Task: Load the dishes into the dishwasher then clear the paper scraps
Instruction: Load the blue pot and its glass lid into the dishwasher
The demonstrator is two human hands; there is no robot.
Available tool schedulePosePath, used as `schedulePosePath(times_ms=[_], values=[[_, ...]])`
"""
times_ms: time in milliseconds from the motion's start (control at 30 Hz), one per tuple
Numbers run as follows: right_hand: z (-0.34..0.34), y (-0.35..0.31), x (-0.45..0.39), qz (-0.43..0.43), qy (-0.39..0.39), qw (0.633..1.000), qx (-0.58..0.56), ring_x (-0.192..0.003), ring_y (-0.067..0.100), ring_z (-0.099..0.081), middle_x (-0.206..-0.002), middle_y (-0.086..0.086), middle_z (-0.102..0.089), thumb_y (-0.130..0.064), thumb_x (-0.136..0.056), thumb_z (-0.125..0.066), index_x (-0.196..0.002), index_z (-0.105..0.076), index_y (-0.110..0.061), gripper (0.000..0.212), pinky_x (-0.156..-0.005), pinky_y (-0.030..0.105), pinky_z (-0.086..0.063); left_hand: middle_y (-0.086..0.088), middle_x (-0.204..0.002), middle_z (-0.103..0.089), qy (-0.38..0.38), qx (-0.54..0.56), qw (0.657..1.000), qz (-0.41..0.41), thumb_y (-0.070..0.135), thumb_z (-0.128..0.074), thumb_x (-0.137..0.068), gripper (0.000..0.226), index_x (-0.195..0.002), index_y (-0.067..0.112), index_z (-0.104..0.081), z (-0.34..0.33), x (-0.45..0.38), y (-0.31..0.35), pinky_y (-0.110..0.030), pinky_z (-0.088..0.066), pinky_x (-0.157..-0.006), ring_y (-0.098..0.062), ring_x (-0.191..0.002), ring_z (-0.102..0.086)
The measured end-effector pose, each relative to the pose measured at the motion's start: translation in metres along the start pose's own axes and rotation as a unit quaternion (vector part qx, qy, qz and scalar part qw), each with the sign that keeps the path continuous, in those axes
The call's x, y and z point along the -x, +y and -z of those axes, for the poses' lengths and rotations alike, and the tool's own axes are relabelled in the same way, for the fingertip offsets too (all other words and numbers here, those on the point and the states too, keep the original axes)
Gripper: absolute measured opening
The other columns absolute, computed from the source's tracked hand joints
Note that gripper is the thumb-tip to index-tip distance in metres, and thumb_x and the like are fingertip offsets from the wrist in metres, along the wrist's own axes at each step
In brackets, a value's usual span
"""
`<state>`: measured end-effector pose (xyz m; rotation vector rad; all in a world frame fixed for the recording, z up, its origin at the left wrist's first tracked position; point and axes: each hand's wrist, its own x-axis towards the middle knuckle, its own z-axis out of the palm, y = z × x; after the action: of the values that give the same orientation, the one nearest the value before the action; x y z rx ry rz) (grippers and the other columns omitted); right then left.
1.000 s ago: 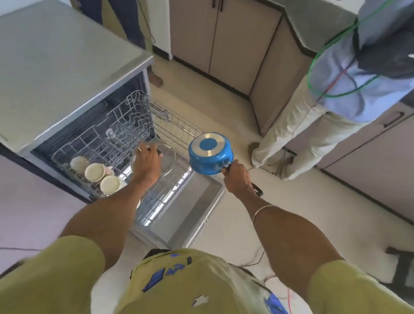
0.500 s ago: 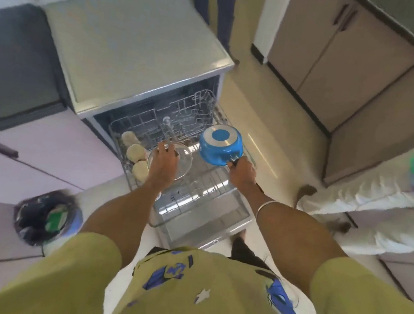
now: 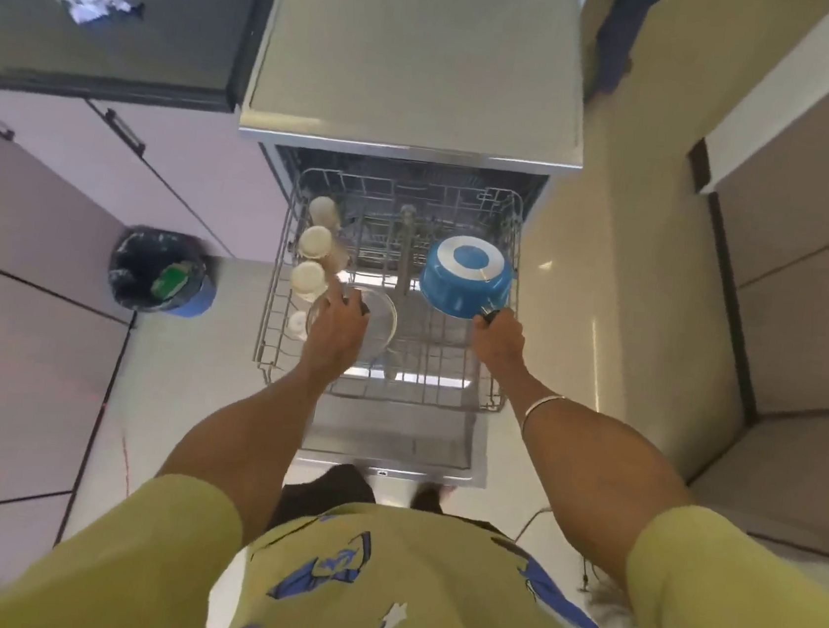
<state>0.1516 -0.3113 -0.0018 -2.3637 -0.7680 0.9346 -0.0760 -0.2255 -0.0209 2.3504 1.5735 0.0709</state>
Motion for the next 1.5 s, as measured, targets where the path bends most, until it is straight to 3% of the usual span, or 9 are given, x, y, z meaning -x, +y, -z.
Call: schedulePosePath(times_ms=[167,267,467,600,767,900,1033,1167,1500], values=[[-0.009,0.004,-0.034,0.023,-0.018,1.0,0.004,-0.104,0.036,-0.062,-0.108,0.018,-0.065,-0.019,-0.098,-0.054,-0.111,-0.056,0.002,0.025,-0.075,0.032,-0.041,-0.024,-0.124,-0.053,-0.042,-0.006,0.999,0.001,0.019,-0.069,-0.09,0.042,-0.123,0.0,-0.054,-0.012,0.009,0.019,-0.044,-0.052,-0.091,-0.038,-0.111,-0.054],[-0.014,0.002,-0.056,0.026,-0.029,0.999,0.011,-0.104,0.036,-0.061,-0.107,0.02,-0.065,-0.017,-0.098,-0.054,-0.112,-0.055,0.004,0.025,-0.074,0.03,-0.038,-0.02,-0.105,-0.06,-0.051,-0.042,0.997,-0.037,0.006,-0.089,-0.065,0.044,-0.101,0.001,-0.064,-0.023,0.005,0.027,-0.044,-0.06,-0.074,-0.037,-0.093,-0.064],[-0.037,0.006,-0.125,0.029,-0.027,0.999,0.014,-0.105,0.037,-0.061,-0.109,0.021,-0.065,-0.018,-0.097,-0.054,-0.114,-0.056,0.002,0.027,-0.077,0.034,-0.043,-0.023,-0.135,-0.043,-0.075,0.018,0.997,-0.005,0.009,-0.07,-0.089,0.046,-0.128,0.008,-0.047,-0.078,-0.015,0.043,-0.045,-0.052,-0.094,-0.038,-0.121,-0.047],[-0.057,0.009,-0.164,0.024,-0.021,0.999,0.009,-0.104,0.035,-0.062,-0.109,0.022,-0.065,-0.018,-0.097,-0.055,-0.112,-0.058,0.005,0.027,-0.072,0.028,-0.037,-0.024,-0.132,-0.042,-0.114,0.011,0.993,-0.015,-0.004,-0.074,-0.078,0.056,-0.127,0.006,-0.048,-0.11,-0.023,0.051,-0.042,-0.055,-0.09,-0.038,-0.116,-0.05],[-0.088,0.011,-0.206,0.044,-0.017,0.999,0.016,-0.106,0.037,-0.062,-0.112,0.022,-0.066,-0.018,-0.096,-0.057,-0.116,-0.058,0.003,0.029,-0.081,0.035,-0.046,-0.022,-0.117,-0.055,-0.131,-0.059,0.989,-0.043,0.006,-0.092,-0.05,0.079,-0.12,0.001,-0.057,-0.135,-0.045,0.055,-0.044,-0.058,-0.084,-0.036,-0.103,-0.058],[-0.105,0.019,-0.229,0.048,-0.015,0.997,0.053,-0.111,0.036,-0.06,-0.118,0.022,-0.064,-0.017,-0.096,-0.055,-0.124,-0.053,0.003,0.034,-0.085,0.036,-0.046,-0.023,-0.128,-0.049,-0.147,-0.046,0.988,-0.029,0.005,-0.082,-0.069,0.07,-0.13,0.005,-0.047,-0.162,-0.066,0.058,-0.042,-0.054,-0.09,-0.035,-0.109,-0.053],[-0.12,0.046,-0.237,0.065,-0.013,0.998,0.021,-0.1,0.036,-0.065,-0.107,0.019,-0.067,-0.012,-0.094,-0.056,-0.116,-0.053,0.003,0.027,-0.073,0.031,-0.046,-0.022,-0.129,-0.047,-0.17,-0.066,0.982,-0.041,-0.004,-0.08,-0.063,0.076,-0.131,0.005,-0.047,-0.176,-0.079,0.069,-0.043,-0.055,-0.086,-0.037,-0.11,-0.053],[-0.128,0.055,-0.239,0.082,-0.006,0.996,0.019,-0.099,0.032,-0.064,-0.107,0.014,-0.066,-0.014,-0.094,-0.054,-0.12,-0.048,-0.003,0.029,-0.077,0.037,-0.051,-0.021,-0.128,-0.048,-0.18,-0.088,0.977,-0.074,0.0,-0.079,-0.068,0.072,-0.132,0.004,-0.046,-0.188,-0.081,0.076,-0.041,-0.054,-0.09,-0.034,-0.11,-0.053],[-0.139,0.054,-0.248,-0.026,-0.183,0.983,0.019,-0.104,0.03,-0.064,-0.112,0.01,-0.066,-0.031,-0.095,-0.055,-0.137,-0.038,-0.012,0.048,-0.083,0.035,-0.051,-0.015,-0.129,-0.049,-0.181,-0.149,0.97,-0.067,0.009,-0.087,-0.061,0.068,-0.122,0.007,-0.056,-0.185,-0.084,0.081,-0.039,-0.053,-0.088,-0.031,-0.108,-0.052]])
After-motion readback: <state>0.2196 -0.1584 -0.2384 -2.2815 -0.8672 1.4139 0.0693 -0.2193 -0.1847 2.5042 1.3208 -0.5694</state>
